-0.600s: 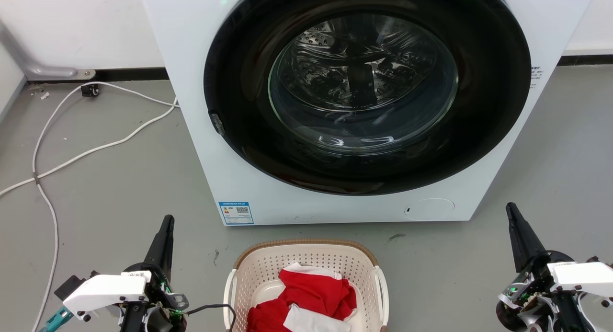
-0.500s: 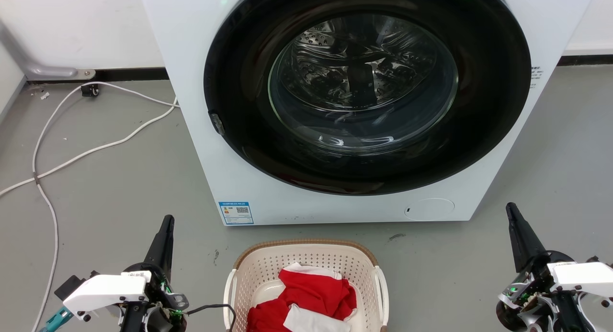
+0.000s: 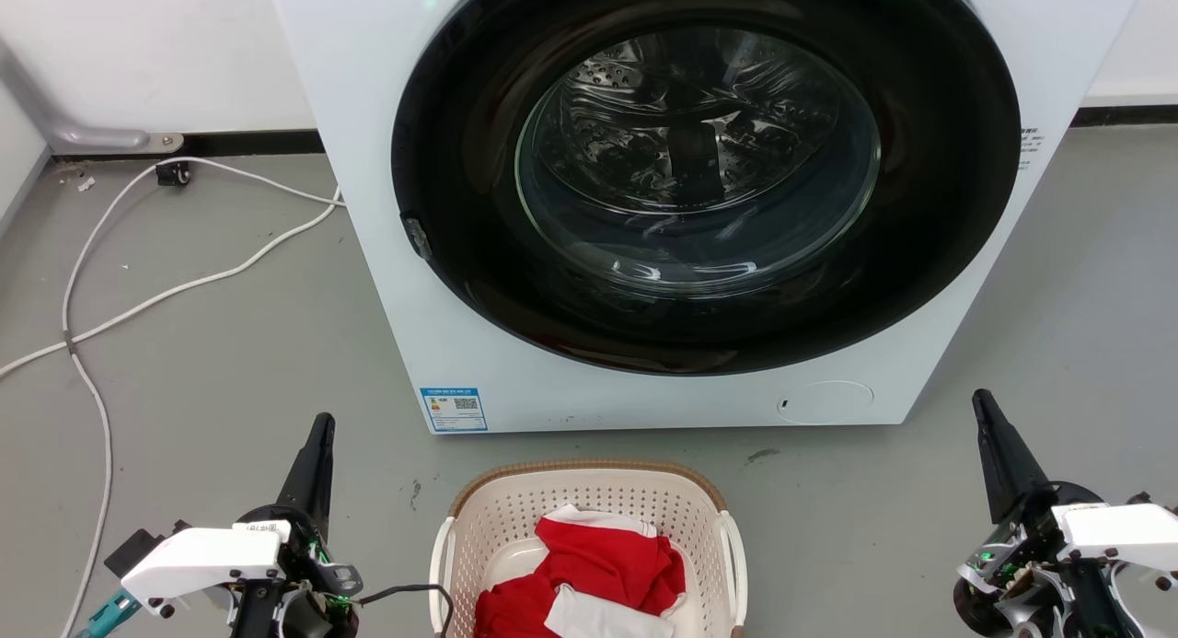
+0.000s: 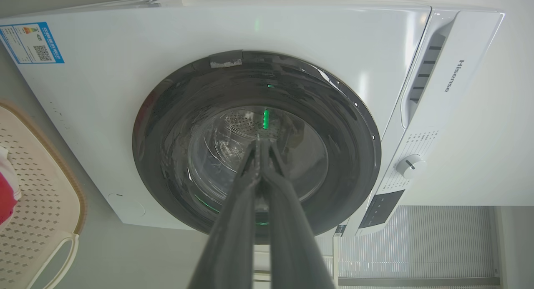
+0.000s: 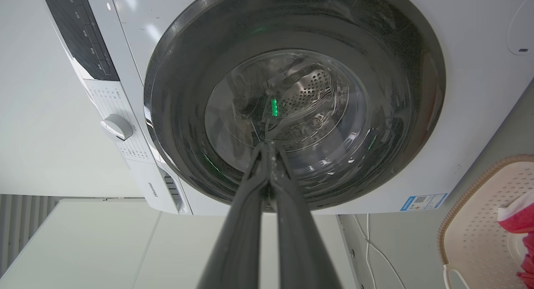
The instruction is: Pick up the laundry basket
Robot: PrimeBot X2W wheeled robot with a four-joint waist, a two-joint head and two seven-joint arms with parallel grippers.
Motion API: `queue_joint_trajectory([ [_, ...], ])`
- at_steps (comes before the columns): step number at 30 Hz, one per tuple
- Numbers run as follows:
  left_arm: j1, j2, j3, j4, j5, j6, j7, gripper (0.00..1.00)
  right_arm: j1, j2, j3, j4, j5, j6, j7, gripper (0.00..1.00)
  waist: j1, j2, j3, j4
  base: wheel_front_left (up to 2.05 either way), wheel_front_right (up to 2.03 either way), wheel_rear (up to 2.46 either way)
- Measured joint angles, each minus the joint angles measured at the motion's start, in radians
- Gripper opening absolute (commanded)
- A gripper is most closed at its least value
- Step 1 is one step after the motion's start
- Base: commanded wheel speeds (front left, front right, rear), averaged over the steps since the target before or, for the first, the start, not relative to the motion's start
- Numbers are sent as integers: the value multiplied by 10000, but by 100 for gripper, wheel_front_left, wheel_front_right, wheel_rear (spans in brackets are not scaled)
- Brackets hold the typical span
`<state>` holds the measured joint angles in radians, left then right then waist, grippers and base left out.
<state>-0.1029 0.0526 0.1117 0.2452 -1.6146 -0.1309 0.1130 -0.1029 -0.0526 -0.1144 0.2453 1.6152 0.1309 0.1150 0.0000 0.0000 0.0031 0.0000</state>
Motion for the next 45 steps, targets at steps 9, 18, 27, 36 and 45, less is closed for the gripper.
queue_joint_trajectory([
  [9, 327, -61, -52, 345, 0, 6, -17, 100, 343, 33, 23, 362, 0, -2, -15, 100, 0, 0, 0, 0, 0, 0, 0],
  [18, 405, -73, -36, 115, 826, 21, -460, 100, 434, 50, 6, 174, -905, -2, -454, 100, 0, 0, 17, 1, 0, 0, 0],
  [27, 414, -71, -190, -554, 2867, 412, -849, 100, 489, 50, 54, -575, -3183, -2, -849, 100, 0, 0, 52, -3, 0, 0, 0],
  [36, 448, -69, -660, -1014, 4844, 836, -1229, 100, 673, 50, 267, -1141, -5457, -2, -1237, 100, 0, 0, 89, -5, 0, 0, 0],
  [45, 535, -67, -974, -1358, 6497, 1072, -1561, 100, 821, 50, 424, -1570, -7219, -2, -1563, 100, 0, 0, 117, -12, 0, 0, 0],
])
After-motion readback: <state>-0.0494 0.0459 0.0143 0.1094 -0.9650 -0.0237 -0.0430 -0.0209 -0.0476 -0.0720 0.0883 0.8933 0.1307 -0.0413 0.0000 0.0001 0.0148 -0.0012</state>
